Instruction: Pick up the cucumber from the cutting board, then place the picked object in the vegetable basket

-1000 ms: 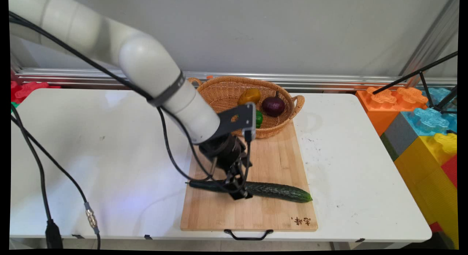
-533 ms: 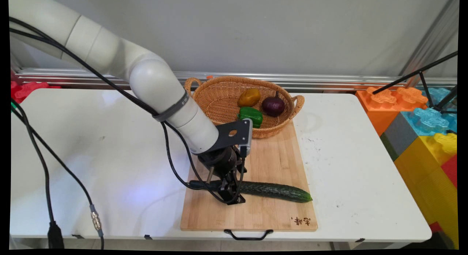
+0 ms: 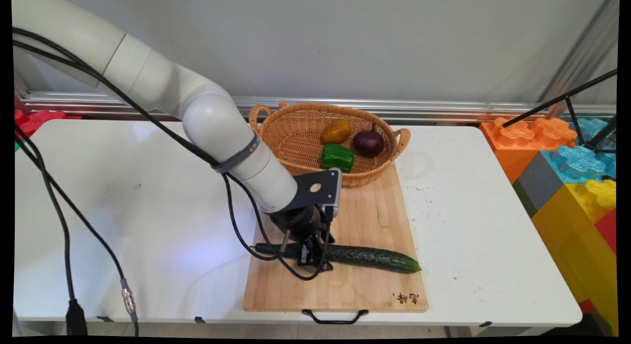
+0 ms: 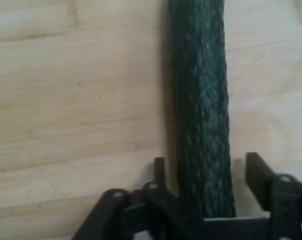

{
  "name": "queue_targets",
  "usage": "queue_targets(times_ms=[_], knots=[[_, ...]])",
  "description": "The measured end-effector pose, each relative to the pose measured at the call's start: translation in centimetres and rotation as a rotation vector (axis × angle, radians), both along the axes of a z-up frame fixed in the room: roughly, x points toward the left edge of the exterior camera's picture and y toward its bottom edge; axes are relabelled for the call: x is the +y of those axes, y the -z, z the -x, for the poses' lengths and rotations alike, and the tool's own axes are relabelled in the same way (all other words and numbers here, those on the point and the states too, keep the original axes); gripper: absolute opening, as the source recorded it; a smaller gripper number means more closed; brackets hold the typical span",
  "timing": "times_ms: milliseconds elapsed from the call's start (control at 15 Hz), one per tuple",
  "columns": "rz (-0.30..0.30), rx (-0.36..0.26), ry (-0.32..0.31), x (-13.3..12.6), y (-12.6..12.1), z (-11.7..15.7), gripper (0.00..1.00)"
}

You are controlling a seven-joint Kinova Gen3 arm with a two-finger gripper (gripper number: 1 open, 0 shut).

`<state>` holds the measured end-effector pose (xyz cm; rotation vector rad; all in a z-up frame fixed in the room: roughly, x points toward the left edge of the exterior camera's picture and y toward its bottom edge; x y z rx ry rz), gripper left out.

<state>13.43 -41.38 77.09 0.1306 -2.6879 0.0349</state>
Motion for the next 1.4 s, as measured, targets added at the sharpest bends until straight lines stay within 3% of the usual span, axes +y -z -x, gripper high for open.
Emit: queue_targets(times_ms=[267, 667, 1000, 1400], knots=[[0.002, 0.016, -0.012, -0.2, -0.9, 0.5, 0.00], [0.035, 0.047, -0.009, -1.6, -6.6, -0.1, 0.00], [0.172, 0.064, 0.058, -5.4, -11.3, -2.9, 0.00], [0.339, 0.047, 0.139, -9.7, -13.7, -6.6, 0.00]])
